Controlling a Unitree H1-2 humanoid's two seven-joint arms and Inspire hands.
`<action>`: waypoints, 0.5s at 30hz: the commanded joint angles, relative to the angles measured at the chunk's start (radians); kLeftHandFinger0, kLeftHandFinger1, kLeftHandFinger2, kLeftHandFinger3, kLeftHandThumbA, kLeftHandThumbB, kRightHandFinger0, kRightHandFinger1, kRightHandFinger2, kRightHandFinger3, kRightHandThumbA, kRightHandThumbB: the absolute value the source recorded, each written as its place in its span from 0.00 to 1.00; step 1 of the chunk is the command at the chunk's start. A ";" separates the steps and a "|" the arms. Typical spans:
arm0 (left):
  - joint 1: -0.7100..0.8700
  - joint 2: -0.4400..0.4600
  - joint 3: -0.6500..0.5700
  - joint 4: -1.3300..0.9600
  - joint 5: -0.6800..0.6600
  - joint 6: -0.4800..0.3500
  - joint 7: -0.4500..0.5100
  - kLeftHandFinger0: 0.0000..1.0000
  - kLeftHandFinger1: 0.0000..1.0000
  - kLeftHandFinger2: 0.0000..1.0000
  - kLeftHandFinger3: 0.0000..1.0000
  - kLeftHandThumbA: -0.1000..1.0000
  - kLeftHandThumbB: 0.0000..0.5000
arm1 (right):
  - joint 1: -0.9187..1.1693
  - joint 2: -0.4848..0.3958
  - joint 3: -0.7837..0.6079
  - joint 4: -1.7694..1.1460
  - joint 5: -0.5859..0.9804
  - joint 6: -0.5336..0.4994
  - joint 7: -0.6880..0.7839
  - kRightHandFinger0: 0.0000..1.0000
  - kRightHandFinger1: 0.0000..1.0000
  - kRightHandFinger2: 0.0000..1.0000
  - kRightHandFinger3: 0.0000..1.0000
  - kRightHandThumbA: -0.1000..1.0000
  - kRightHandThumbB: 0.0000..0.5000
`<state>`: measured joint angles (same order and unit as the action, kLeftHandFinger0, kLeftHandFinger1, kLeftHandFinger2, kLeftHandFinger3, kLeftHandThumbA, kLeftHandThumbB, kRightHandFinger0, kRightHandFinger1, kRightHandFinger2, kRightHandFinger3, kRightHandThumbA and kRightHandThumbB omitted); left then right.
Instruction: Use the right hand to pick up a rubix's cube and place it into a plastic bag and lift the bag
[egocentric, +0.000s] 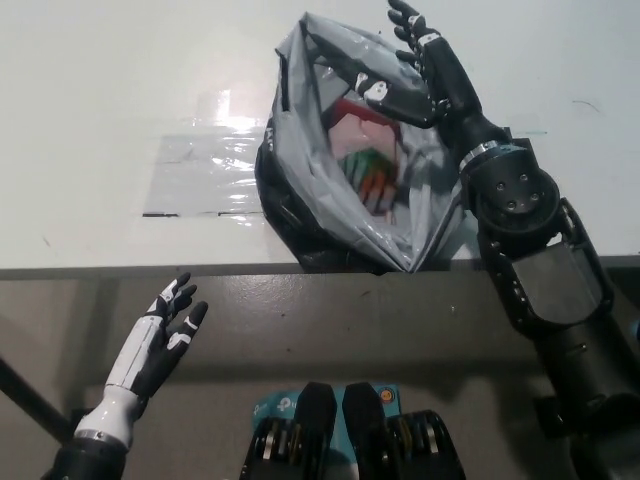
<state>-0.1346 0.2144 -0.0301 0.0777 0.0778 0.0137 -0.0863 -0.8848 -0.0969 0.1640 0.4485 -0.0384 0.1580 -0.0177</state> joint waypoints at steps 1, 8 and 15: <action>-0.030 0.017 0.008 -0.033 0.003 -0.007 -0.007 0.84 1.00 1.00 1.00 0.88 0.36 | -0.041 -0.014 0.009 -0.052 -0.025 0.036 0.056 1.00 1.00 1.00 1.00 0.77 0.95; -0.040 0.020 0.007 -0.022 0.015 -0.016 0.000 0.84 1.00 1.00 1.00 0.91 0.35 | -0.050 -0.015 -0.006 -0.071 -0.044 0.011 0.039 1.00 1.00 1.00 1.00 0.76 0.95; -0.045 0.024 0.012 -0.020 0.010 -0.022 -0.001 0.85 1.00 1.00 1.00 0.91 0.32 | -0.049 -0.031 -0.007 -0.163 -0.169 -0.010 -0.066 1.00 1.00 1.00 1.00 0.89 0.95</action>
<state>-0.1559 0.2221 -0.0297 0.0779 0.0850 0.0146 -0.0863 -0.8848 -0.1069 0.1681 0.3849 -0.0995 0.1813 -0.0022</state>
